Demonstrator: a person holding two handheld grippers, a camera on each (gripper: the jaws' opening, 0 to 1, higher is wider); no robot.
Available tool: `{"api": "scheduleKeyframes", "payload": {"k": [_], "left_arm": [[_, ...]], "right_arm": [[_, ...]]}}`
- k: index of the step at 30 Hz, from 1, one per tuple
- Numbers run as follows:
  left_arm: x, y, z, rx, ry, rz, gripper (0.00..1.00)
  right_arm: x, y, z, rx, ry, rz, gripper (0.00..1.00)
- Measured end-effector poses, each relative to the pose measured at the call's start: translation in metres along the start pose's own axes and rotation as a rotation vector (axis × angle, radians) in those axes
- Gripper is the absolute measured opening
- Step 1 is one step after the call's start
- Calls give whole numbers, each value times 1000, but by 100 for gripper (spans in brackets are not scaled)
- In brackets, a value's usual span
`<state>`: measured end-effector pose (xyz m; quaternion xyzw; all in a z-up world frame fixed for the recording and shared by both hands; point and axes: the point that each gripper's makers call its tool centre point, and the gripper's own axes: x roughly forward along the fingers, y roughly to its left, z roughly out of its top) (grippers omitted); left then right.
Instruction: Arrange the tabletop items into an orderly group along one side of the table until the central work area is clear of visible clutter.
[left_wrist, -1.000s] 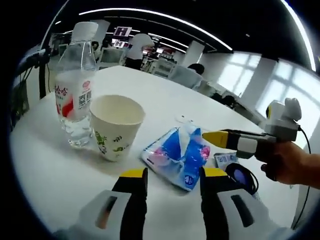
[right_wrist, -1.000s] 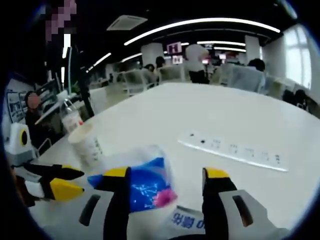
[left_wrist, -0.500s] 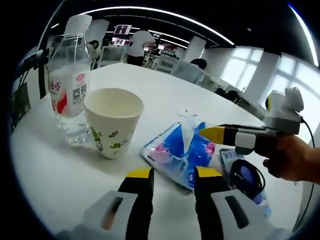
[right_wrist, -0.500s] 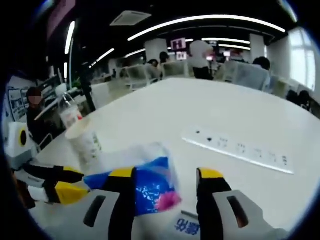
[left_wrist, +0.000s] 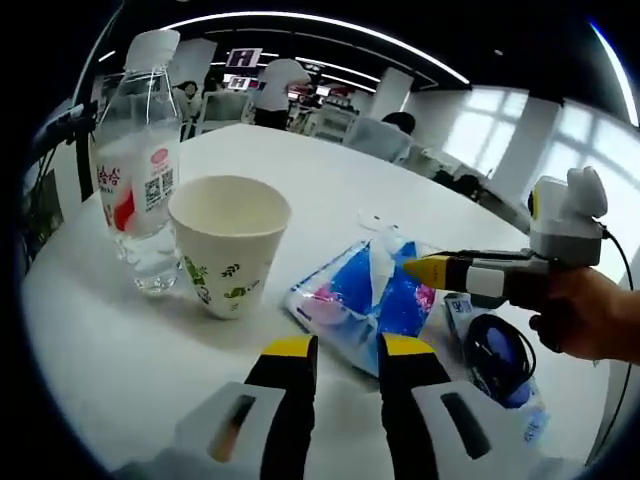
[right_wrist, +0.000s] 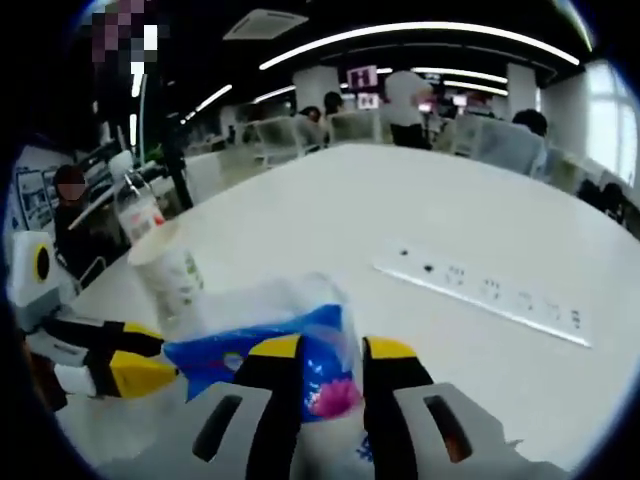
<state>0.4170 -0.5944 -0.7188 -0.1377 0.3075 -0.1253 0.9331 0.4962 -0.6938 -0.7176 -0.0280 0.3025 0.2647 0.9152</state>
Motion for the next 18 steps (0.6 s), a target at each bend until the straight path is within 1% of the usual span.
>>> {"api": "scheduleKeyframes", "payload": {"k": [2, 5, 6, 7, 13, 18], "left_arm": [[0, 1, 1, 8, 0, 6, 18], [0, 3, 0, 10, 4, 6, 16], [0, 4, 0, 11, 4, 9, 15], [0, 5, -1, 14, 6, 13, 14], [-1, 5, -3, 26, 9, 11, 12], [-2, 3, -3, 33, 8, 6, 9]], "right_arm": [[-1, 1, -1, -11, 8, -1, 10], [-3, 0, -4, -29, 20, -9, 2], [-4, 0, -5, -25, 22, -9, 1], [-6, 0, -6, -1, 20, -6, 1], [-12, 1, -10, 12, 21, -3, 0], [-19, 2, -12, 47, 13, 3, 0]]}}
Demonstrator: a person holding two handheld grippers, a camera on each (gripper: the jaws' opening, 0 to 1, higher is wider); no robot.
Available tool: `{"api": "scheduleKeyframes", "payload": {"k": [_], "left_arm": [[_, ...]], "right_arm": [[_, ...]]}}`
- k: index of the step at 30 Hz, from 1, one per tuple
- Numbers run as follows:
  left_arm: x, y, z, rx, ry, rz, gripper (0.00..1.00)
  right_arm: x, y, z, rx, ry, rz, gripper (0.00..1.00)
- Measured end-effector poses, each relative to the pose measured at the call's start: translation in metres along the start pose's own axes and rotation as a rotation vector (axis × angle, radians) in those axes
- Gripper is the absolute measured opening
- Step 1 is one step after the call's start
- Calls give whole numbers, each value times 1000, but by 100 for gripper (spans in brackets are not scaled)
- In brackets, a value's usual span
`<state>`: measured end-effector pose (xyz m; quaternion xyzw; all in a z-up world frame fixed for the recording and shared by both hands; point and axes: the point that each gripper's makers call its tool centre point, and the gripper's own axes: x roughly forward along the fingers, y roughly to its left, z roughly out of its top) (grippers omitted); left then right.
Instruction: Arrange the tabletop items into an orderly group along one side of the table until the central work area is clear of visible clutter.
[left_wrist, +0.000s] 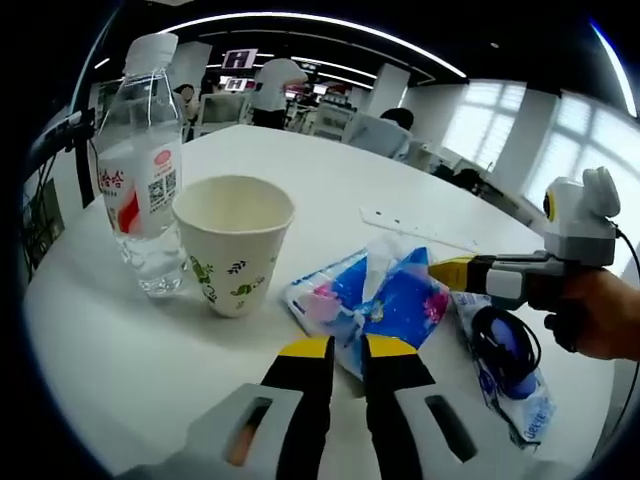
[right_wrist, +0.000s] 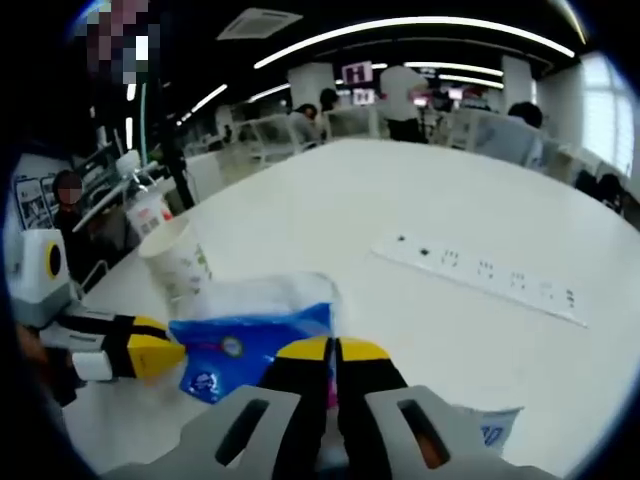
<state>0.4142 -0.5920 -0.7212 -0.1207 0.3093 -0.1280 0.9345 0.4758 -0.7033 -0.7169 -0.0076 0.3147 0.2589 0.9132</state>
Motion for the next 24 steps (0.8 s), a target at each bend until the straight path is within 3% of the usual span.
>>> {"api": "scheduleKeyframes", "payload": {"k": [12, 24], "left_arm": [[-13, -2, 5, 1, -21, 1, 2], [-28, -29, 19, 20, -55, -51, 0]], "right_arm": [[-23, 10, 10, 52, -46, 1, 0], [-68, 6, 22, 80, -112, -38, 0]]}}
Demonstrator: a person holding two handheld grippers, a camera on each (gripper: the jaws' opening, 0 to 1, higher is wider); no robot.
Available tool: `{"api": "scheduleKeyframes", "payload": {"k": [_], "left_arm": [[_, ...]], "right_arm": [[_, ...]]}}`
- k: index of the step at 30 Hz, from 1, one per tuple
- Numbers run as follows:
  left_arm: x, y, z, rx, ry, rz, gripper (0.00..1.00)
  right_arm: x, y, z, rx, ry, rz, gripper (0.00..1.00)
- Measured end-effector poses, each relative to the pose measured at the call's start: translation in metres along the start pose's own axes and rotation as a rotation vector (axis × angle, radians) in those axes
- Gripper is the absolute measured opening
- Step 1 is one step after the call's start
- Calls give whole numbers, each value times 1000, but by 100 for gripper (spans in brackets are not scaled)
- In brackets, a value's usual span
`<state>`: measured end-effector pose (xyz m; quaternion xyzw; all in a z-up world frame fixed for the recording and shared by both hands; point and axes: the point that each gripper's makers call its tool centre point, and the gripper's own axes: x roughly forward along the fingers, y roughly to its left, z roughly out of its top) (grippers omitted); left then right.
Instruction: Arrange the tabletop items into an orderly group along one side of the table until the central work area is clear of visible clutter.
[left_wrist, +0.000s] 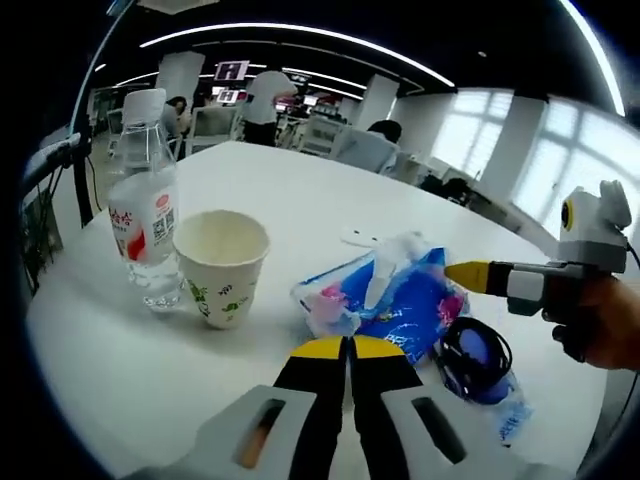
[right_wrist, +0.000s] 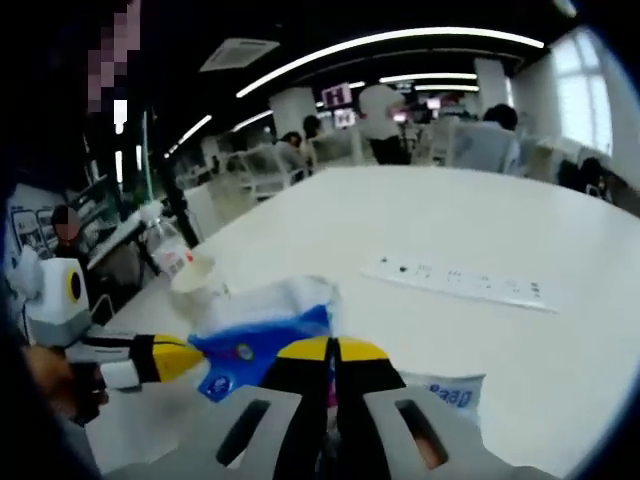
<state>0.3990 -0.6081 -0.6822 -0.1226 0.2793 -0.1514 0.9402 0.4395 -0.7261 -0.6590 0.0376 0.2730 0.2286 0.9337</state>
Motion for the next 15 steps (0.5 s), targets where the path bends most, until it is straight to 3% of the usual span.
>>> {"api": "scheduleKeyframes", "payload": {"k": [15], "left_arm": [[-4, -69, 3, 67, 4, -125, 0]], "right_arm": [[-68, -38, 3, 60, -59, -107, 0]]}}
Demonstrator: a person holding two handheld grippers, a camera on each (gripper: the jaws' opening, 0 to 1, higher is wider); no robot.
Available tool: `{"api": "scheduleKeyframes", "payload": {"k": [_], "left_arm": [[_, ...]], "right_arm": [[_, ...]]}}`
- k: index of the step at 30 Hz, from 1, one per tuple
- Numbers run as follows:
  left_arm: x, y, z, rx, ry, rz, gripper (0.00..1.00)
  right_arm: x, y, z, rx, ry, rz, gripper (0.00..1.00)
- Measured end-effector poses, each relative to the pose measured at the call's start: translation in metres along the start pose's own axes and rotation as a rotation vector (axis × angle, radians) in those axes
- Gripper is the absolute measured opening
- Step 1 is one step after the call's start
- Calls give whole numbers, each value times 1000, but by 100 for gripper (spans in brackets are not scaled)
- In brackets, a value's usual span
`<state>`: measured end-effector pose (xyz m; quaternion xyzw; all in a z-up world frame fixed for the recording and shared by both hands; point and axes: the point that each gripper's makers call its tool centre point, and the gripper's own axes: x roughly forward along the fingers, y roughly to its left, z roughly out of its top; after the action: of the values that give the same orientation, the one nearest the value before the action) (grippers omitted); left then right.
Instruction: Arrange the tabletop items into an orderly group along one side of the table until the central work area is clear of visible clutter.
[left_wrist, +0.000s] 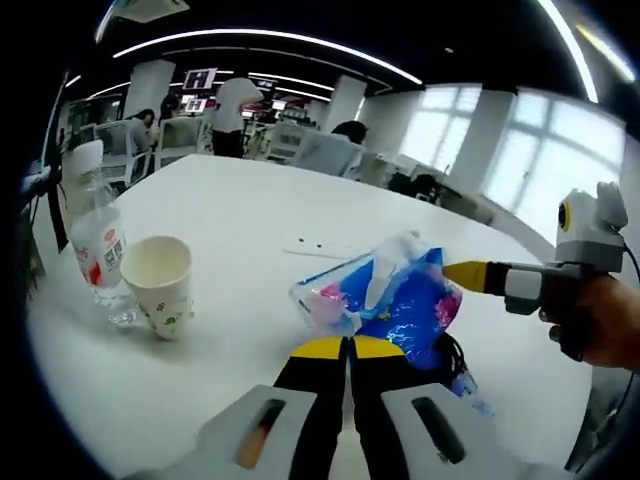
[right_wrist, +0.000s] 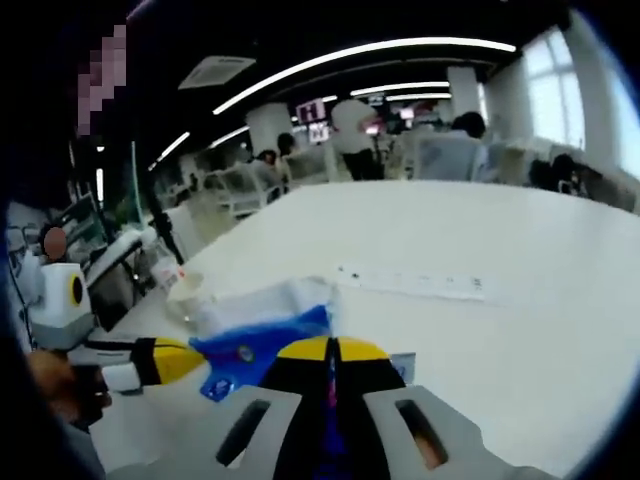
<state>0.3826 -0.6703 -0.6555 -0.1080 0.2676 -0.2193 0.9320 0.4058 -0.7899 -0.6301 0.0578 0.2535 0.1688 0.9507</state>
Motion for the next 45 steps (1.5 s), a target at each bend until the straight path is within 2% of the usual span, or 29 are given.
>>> {"api": "scheduleKeyframes", "payload": {"k": [12, 16, 25, 32, 40, 45], "left_arm": [[12, -82, -20, 54, 48, -143, 0], [17, -115, -33, 68, 73, -194, 0], [22, -167, -57, 121, 126, -288, 0], [28, -189, -79, 166, 175, -324, 0], [33, -193, -102, 163, 230, -331, 0], [37, -193, -113, 171, 256, -324, 1]], "right_arm": [[-68, -62, -23, 88, -22, -139, 0], [-95, -89, -35, 130, -31, -195, 0], [-137, -126, -57, 174, -31, -275, 0], [-153, -144, -76, 215, -19, -322, 0], [-156, -155, -103, 242, 15, -348, 0], [-154, -153, -113, 260, 33, -355, 0]]}}
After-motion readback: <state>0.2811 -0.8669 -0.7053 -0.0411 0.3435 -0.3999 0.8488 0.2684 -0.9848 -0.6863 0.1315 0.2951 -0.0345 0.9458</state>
